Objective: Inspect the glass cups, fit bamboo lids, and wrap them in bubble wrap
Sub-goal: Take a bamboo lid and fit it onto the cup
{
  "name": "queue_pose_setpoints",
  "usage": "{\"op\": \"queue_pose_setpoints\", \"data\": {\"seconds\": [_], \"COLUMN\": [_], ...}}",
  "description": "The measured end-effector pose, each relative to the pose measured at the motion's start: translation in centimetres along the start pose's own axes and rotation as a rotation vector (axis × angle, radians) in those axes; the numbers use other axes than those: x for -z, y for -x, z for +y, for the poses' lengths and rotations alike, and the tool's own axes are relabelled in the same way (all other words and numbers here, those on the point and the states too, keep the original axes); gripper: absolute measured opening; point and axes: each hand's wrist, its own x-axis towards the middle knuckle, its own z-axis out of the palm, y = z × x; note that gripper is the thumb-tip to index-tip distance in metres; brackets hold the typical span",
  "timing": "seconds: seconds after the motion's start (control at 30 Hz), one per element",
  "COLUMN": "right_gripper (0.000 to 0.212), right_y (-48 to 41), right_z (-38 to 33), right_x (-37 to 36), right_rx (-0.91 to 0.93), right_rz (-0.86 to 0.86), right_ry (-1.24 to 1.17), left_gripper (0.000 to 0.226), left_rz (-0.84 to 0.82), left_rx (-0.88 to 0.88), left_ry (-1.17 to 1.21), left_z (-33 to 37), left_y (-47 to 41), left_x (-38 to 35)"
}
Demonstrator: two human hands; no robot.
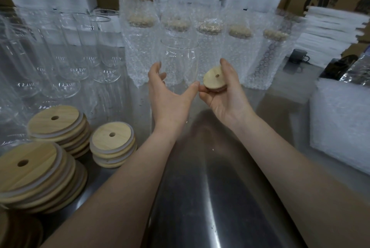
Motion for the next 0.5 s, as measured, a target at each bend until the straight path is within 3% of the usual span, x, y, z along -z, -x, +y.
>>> {"op": "queue_pose_setpoints", "data": {"seconds": [0.1,0.2,0.37,0.5], "right_gripper": [0.030,0.030,0.039,0.054], "right_y": [-0.11,0.01,0.09,-0.08], "right_z": [-0.50,-0.60,-0.42,-0.36], "right_x": [-0.03,0.09,0.39,0.66], "right_rx": [-0.091,-0.100,-0.059,-0.068], "right_rz": [-0.027,-0.040,0.005,0.111], "right_ry": [-0.199,-0.235,-0.145,0.066], "left_gripper": [0.089,0.090,0.090,0.089], "left_rz": [-0.005,-0.006,-0.012,-0.018], "left_rx": [0.004,0.004,-0.002,-0.007], "left_ry": [0.004,0.005,-0.005,-0.003], "left_z": [0.02,0.01,-0.07,-0.02], "left_y": [0.03,0.00,0.02,0.06], "left_x": [0.02,0.03,0.08,0.03]}}
